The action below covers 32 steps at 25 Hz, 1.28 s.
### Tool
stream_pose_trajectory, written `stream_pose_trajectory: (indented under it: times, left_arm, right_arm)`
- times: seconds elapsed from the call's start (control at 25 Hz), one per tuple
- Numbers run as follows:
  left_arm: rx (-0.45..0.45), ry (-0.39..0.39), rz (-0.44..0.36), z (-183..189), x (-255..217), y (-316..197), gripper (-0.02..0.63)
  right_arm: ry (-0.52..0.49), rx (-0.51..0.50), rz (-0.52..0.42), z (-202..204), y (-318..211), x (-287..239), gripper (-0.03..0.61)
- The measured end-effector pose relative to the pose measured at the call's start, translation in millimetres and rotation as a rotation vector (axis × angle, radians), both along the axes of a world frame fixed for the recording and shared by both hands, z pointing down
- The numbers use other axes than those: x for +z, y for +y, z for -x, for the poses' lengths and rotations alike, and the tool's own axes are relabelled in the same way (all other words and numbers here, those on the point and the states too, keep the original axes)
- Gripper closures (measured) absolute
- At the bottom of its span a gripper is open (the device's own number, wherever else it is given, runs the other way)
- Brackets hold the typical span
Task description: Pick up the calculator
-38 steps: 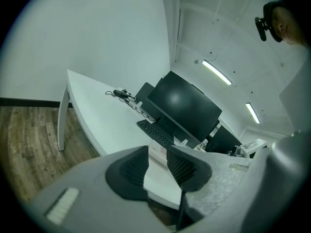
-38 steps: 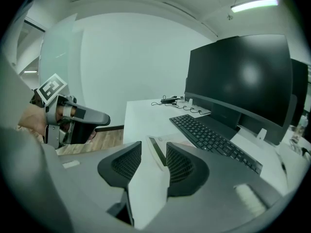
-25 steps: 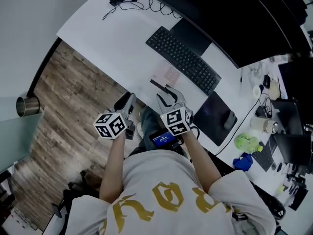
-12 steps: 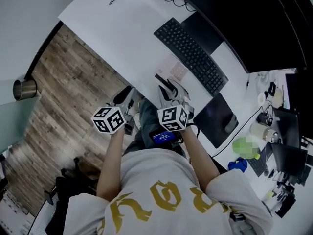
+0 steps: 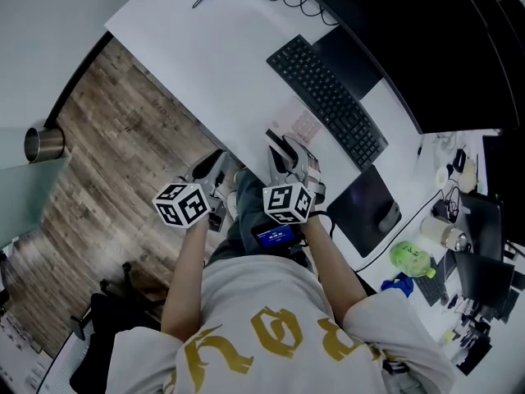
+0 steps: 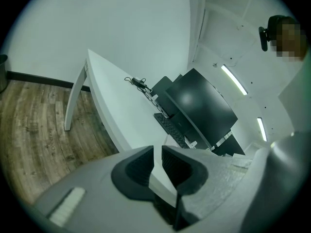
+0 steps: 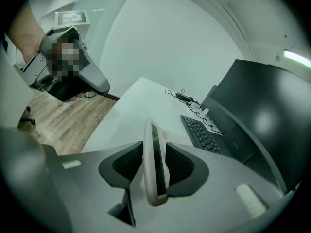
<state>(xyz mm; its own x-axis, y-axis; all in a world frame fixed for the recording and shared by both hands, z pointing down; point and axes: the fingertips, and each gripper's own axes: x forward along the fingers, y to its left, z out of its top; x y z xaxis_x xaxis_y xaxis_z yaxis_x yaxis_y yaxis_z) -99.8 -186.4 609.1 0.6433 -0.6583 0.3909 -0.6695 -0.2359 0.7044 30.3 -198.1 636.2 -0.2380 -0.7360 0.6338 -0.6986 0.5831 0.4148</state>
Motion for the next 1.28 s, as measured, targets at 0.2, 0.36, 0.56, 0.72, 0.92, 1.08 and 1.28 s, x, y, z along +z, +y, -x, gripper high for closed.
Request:
stream_pose_trajectory:
  times: [0.2, 0.36, 0.56, 0.72, 0.92, 1.08, 1.28]
  left_arm:
    - [0.005, -0.008, 0.002, 1.0, -0.1, 0.5, 0.565]
    - [0.006, -0.006, 0.003, 1.8, -0.2, 0.4, 0.569]
    - [0.009, 0.001, -0.006, -0.1, -5.9, 0.1, 0.577]
    - [0.011, 0.006, -0.016, -1.6, -10.8, -1.1, 0.583]
    - [-0.011, 0.056, -0.056, -6.6, -23.4, -5.7, 0.586]
    - [0.006, 0.059, -0.07, -14.6, -30.7, -9.1, 0.591]
    - [0.018, 0.067, -0.084, -21.8, -38.6, -11.1, 0.598]
  right_arm:
    - [0.018, 0.006, -0.031, 0.2, -4.2, -1.9, 0.44]
    - [0.054, -0.009, -0.034, 0.6, -6.9, -1.7, 0.437]
    - [0.05, 0.0, -0.048, -1.7, -8.5, -12.4, 0.461]
    - [0.018, -0.001, -0.059, -3.4, -12.7, -28.6, 0.479]
    - [-0.066, 0.026, -0.054, -8.0, -15.2, -45.1, 0.488]
    - [-0.161, 0.047, -0.036, -7.5, -16.5, -55.4, 0.486]
    - [-0.301, 0.106, -0.035, -15.4, -17.5, -75.4, 0.491]
